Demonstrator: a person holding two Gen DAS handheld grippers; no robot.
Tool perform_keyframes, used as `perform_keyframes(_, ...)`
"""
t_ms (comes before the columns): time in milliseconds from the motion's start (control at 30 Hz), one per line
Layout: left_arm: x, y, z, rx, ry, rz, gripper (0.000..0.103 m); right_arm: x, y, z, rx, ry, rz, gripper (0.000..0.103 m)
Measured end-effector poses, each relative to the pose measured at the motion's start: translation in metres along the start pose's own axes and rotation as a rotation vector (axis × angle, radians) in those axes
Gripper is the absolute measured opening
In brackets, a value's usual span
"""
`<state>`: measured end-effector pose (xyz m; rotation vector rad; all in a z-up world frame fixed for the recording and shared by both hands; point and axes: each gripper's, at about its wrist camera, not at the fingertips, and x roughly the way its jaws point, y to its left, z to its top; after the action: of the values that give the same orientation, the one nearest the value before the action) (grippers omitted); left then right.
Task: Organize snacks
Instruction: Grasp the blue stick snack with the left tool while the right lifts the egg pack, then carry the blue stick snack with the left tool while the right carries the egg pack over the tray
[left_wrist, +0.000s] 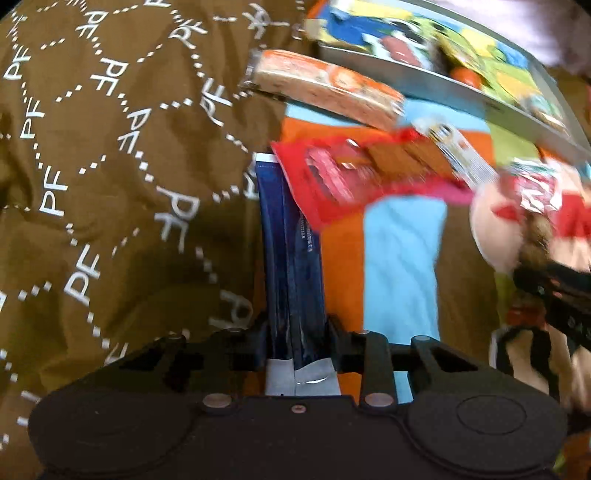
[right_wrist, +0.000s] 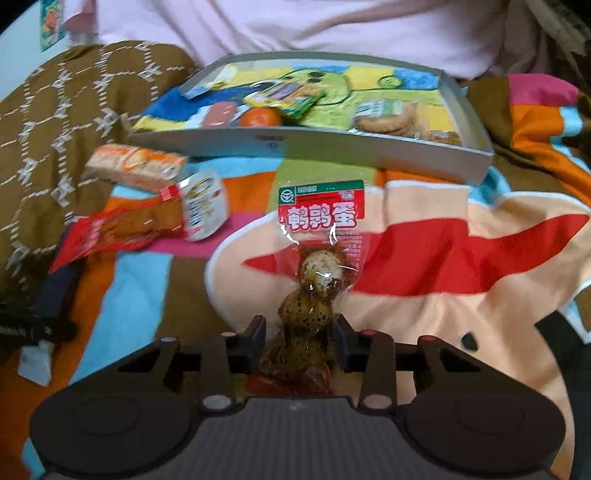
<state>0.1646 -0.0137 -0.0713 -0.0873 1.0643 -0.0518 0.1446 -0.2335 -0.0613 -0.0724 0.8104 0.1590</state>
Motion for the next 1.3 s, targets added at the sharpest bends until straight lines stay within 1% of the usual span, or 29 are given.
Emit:
perform_keyframes(100, -0.007, 0.001, -0.005, 0.029, 0.017, -0.021, 0.037, -0.010, 0.007, -0.007, -0.006, 0.032, 0.055, 0.043)
perform_keyframes(133, -0.008, 0.003, -0.005, 0.023, 0.020, -0.026, 0.038, -0.012, 0.010, -0.009, -0.011, 0.039, 0.062, 0.044)
perform_keyframes(200, -0.008, 0.009, -0.005, -0.022, 0.023, -0.044, 0.039, -0.014, 0.015, -0.012, -0.031, 0.037, 0.054, 0.048)
perform_keyframes(300, -0.007, 0.015, -0.005, -0.064, 0.019, -0.064, 0.048, -0.012, 0.015, -0.011, -0.029, 0.029, 0.036, 0.052)
perform_keyframes(367, -0.006, 0.015, -0.005, -0.071, 0.008, -0.071, 0.058, -0.010, 0.013, -0.010, -0.015, 0.025, 0.035, 0.062)
perform_keyframes(433, -0.002, 0.011, -0.002, -0.064, -0.005, -0.063, 0.063, -0.008, 0.014, -0.011, -0.005, 0.019, 0.028, 0.067)
perform_keyframes(533, 0.002, 0.003, 0.000, -0.023, -0.029, -0.003, 0.064, -0.004, 0.018, -0.011, -0.010, -0.002, 0.000, 0.072)
perform_keyframes(600, 0.005, -0.002, 0.001, 0.010, -0.042, 0.036, 0.062, 0.000, 0.021, -0.012, -0.014, -0.008, -0.012, 0.073)
perform_keyframes(633, 0.006, -0.004, 0.001, 0.023, -0.048, 0.055, 0.059, 0.003, 0.023, -0.013, -0.017, -0.010, -0.021, 0.073)
perform_keyframes(667, 0.007, -0.005, 0.001, 0.030, -0.052, 0.067, 0.052, 0.005, 0.025, -0.014, -0.023, -0.015, -0.035, 0.073)
perform_keyframes(700, 0.007, -0.005, 0.002, 0.033, -0.055, 0.075, 0.048, 0.008, 0.028, -0.015, -0.032, -0.017, -0.047, 0.073)
perform_keyframes(733, 0.007, -0.003, 0.002, 0.030, -0.057, 0.077, 0.042, 0.010, 0.030, -0.016, -0.042, -0.016, -0.057, 0.069)
perform_keyframes(767, 0.007, -0.001, 0.002, 0.023, -0.053, 0.067, 0.037, 0.012, 0.033, -0.016, -0.057, -0.012, -0.069, 0.062)
perform_keyframes(800, 0.007, 0.001, 0.003, 0.010, -0.048, 0.055, 0.036, 0.013, 0.035, -0.017, -0.067, -0.011, -0.078, 0.060)
perform_keyframes(867, 0.007, 0.004, 0.003, -0.014, -0.046, 0.043, 0.033, 0.014, 0.037, -0.017, -0.069, -0.009, -0.086, 0.053)
perform_keyframes(1000, 0.005, 0.004, 0.001, -0.039, -0.038, 0.012, 0.030, 0.013, 0.037, -0.017, -0.070, 0.012, -0.083, 0.051)
perform_keyframes(1133, 0.002, -0.003, -0.005, -0.038, -0.022, -0.061, 0.029, 0.011, 0.040, -0.016, -0.095, 0.019, -0.089, 0.048)
perform_keyframes(1200, 0.001, -0.010, -0.009, -0.022, -0.020, -0.090, 0.029, 0.008, 0.043, -0.018, -0.129, 0.015, -0.100, 0.048)
perform_keyframes(1300, -0.001, -0.017, -0.013, -0.005, -0.026, -0.125, 0.028, 0.000, 0.054, -0.023, -0.234, -0.017, -0.148, 0.048)
